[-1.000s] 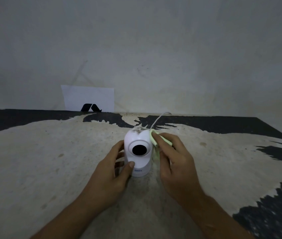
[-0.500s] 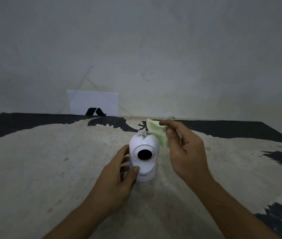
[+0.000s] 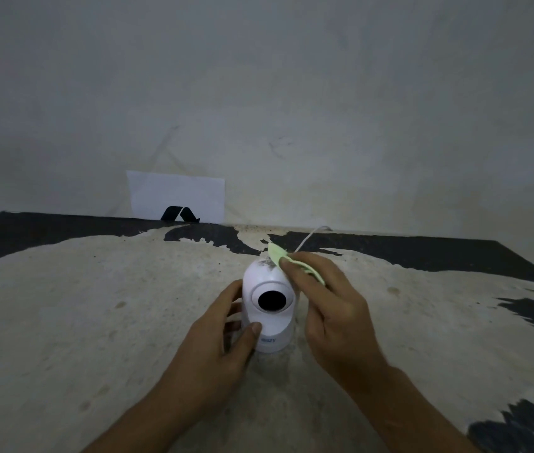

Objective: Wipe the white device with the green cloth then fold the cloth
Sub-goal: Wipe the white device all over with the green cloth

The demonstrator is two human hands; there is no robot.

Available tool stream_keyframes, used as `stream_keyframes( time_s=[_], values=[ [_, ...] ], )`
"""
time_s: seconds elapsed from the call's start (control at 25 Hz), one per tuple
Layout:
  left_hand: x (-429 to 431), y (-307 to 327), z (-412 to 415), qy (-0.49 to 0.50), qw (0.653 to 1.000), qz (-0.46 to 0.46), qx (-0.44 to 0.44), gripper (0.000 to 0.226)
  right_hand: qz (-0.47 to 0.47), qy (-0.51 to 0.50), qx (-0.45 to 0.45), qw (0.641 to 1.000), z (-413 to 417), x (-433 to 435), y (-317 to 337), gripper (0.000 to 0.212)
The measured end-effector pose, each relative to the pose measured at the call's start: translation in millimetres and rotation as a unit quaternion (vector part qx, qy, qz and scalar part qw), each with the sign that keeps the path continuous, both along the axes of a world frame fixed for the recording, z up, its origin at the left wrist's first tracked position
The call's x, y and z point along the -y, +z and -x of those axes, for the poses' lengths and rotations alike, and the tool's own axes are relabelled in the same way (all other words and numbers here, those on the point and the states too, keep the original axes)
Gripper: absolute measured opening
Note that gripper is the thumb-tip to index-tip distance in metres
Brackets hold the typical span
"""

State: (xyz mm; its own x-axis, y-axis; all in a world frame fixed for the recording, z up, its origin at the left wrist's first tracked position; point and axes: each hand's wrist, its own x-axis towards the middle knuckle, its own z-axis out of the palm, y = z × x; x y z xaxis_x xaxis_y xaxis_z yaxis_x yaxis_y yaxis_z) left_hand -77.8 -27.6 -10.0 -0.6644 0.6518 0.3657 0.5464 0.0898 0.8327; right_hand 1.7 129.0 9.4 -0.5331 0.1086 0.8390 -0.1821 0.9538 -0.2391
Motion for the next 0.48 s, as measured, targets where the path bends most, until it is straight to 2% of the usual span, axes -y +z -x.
stream_keyframes(
  time_s=[0.2,0.32,0.4,0.48],
  values=[
    [1,0,0,-0.003,1.000,0.001,0.000,0.046,0.126,-0.022,0.027,0.991,2,-11,0,0.037],
    [1,-1,1,-0.005,1.000,-0.003,0.001,0.046,0.112,-0.027,-0.024,0.993,1,-7,2,0.044],
    [0,-1,1,-0.004,1.000,-0.003,0.002,0.046,0.095,0.012,-0.015,0.995,4,-1,2,0.041],
    [0,-2,1,-0.003,1.000,-0.001,0.001,0.046,0.129,0.019,0.014,0.991,6,0,-1,0.038]
  ],
)
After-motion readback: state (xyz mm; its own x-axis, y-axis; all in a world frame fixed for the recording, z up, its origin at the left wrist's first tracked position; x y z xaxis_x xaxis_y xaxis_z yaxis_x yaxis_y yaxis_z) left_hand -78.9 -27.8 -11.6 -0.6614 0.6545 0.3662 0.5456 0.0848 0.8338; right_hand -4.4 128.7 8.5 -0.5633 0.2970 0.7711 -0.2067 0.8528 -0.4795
